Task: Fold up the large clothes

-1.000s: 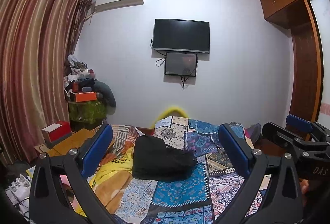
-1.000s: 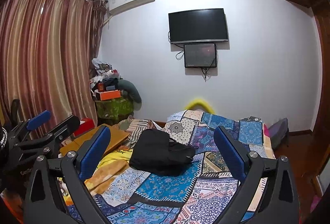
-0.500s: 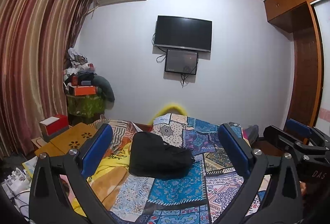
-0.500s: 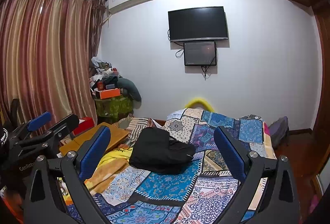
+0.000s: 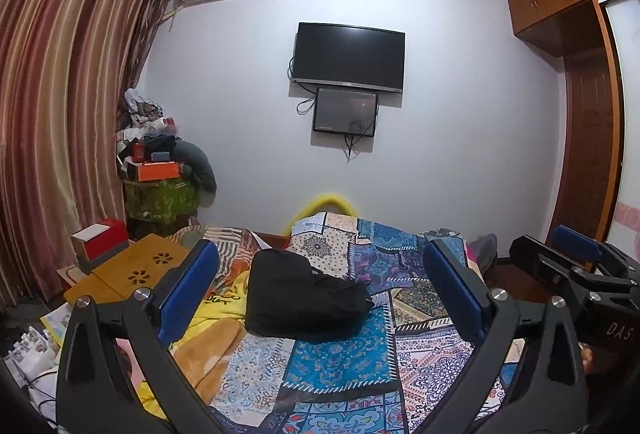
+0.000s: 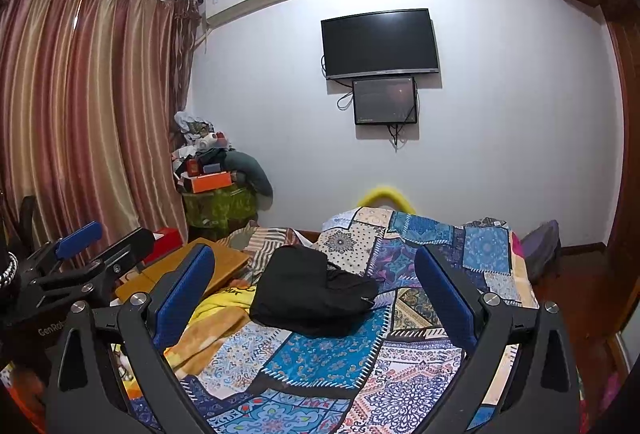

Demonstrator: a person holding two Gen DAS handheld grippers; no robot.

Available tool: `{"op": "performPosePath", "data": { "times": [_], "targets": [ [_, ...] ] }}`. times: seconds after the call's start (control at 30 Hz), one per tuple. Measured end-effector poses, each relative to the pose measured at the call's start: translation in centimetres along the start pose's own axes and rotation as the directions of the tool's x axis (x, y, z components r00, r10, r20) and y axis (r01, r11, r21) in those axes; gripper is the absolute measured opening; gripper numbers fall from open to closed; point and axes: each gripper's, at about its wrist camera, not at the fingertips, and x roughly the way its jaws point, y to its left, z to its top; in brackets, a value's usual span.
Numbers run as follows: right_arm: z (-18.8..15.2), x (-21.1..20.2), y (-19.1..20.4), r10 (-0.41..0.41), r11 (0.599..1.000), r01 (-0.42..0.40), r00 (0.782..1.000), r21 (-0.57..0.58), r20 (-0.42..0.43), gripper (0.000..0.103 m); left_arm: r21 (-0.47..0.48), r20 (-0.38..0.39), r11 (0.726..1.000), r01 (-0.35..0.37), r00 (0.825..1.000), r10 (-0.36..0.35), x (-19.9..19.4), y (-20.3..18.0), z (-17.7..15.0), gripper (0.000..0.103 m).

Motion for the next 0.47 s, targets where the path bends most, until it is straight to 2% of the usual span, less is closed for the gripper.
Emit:
{"op": "performPosePath", "data": {
  "times": [0.47],
  "targets": [
    [-0.07,0.04,-0.51,-0.006,1.0,0.006,1.0,0.025,-0.01,0.1,0.01,-0.009,1.0,0.002,1.0,-0.002,0.17,-0.09,-0.29,0.103]
  ]
}}
